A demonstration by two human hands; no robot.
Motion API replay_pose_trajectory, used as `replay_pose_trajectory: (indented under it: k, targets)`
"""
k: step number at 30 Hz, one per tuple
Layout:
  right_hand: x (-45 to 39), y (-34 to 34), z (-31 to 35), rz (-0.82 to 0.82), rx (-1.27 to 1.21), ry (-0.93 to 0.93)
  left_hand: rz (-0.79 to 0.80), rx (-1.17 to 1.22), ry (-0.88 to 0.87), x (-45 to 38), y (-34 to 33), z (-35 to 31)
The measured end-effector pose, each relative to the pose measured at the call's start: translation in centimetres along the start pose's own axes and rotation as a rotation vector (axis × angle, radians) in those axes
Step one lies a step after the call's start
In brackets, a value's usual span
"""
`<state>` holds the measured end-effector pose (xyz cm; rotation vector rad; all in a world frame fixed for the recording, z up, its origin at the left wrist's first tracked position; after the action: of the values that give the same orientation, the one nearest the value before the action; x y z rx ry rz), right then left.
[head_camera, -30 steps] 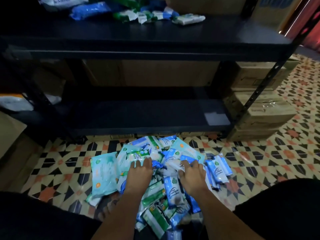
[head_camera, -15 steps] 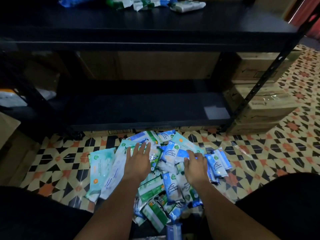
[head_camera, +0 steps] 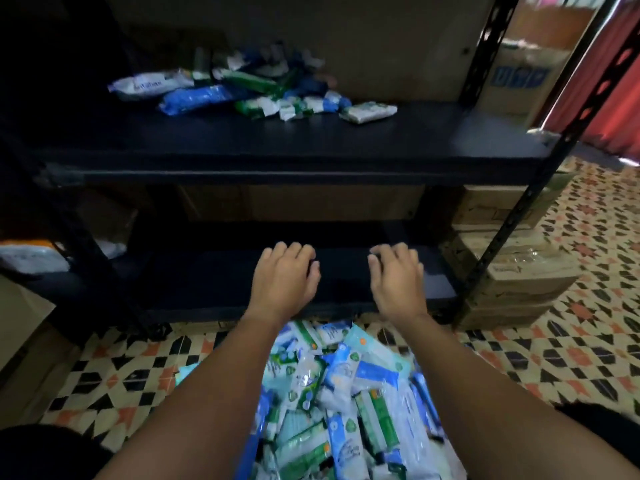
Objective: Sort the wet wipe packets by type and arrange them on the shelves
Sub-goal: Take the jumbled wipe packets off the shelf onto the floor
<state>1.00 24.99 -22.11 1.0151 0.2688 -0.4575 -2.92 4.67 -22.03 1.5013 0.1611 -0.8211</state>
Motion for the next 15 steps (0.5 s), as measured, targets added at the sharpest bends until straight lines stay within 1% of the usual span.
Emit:
replay_pose_trajectory:
  k: [4, 7, 9, 11, 13, 15]
  targets:
    - [-6.9, 4.1, 3.6, -0.195, -0.017, 0.145, -0.189, 0.032, -0.019, -8.1, 5.0, 1.7]
    - [-11.6, 6.9, 5.9, -0.3, -0.035, 0.216, -0.24, 0.004, -0.01, -13.8, 7.8, 3.3]
    - [-14.4, 8.1, 7.0, -0.323, -0.006, 0.247, -0.204, -0.031, 0.028, -17.2, 8.7, 4.4]
    - [-17.1, 8.6, 7.7, -0.3, 0.043, 0.249, -0.1, -0.051, 0.088, -20.2, 8.5, 5.6]
    - [-19.6, 8.5, 8.2, -0.239, 0.084, 0.221, -0.012, -0.052, 0.143, -22.4, 7.6, 6.7]
    - [-22.3, 7.6, 8.5, -0.161, 0.09, 0.167, 0.03, -0.06, 0.168, -24.1, 6.2, 7.5]
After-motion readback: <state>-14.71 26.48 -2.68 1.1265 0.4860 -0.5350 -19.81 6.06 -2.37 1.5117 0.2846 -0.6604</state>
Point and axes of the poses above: each hand's wrist, its own x-axis away from the middle knuckle, its own y-axis out of the back of the hand, z = x × y, the point moved 3 cm from there along -x, towards the middle knuckle, and after that the axes turned 9 degrees about -x, right-handed, at the moved point
